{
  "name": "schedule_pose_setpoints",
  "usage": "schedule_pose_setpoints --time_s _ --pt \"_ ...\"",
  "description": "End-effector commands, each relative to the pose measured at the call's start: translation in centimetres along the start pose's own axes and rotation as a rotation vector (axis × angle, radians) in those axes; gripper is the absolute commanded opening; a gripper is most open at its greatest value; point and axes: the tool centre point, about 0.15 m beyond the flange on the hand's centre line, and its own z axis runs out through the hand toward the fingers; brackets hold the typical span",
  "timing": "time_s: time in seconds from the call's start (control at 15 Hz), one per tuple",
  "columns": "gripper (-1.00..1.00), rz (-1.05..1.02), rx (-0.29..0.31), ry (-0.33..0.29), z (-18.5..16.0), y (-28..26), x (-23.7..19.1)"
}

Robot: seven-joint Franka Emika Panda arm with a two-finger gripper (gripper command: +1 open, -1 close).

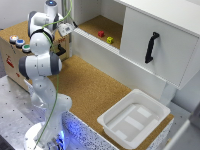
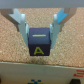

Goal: Place the purple block on top of the drawer

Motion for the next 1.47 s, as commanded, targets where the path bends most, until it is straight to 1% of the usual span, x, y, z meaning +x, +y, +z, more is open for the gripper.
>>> schedule_pose_setpoints --time_s 0.0,0.13,0.2,0.33,0.47,0.6,0.8,1.0,1.07,1.2,1.27,1.4 --pt "-1.00 -0.006 0.003 -0.001 0.1 0.0 0.2" --pt "-1.00 -0.047 0.000 -0.025 1.8 -0.9 1.2" --pt "-1.00 -0.064 -0.012 -0.036 2.5 -1.2 1.6" --pt "-1.00 -0.065 -0.019 -0.042 3.4 -1.4 2.2" --pt "-1.00 -0.048 -0.022 -0.049 4.0 -1.1 2.5" --pt "-1.00 -0.024 -0.027 -0.044 4.3 -0.4 2.9" --pt "-1.00 0.024 -0.016 -0.043 4.7 1.1 3.7" --pt "-1.00 0.043 -0.010 -0.039 4.9 1.1 4.5" --pt "1.00 0.051 -0.018 -0.040 5.0 1.0 4.6" --pt "1.00 0.038 -0.011 -0.043 4.7 0.5 4.5" --pt "1.00 0.034 -0.031 -0.039 4.1 0.3 4.3" --pt "1.00 0.022 -0.077 -0.014 1.1 -0.8 3.6"
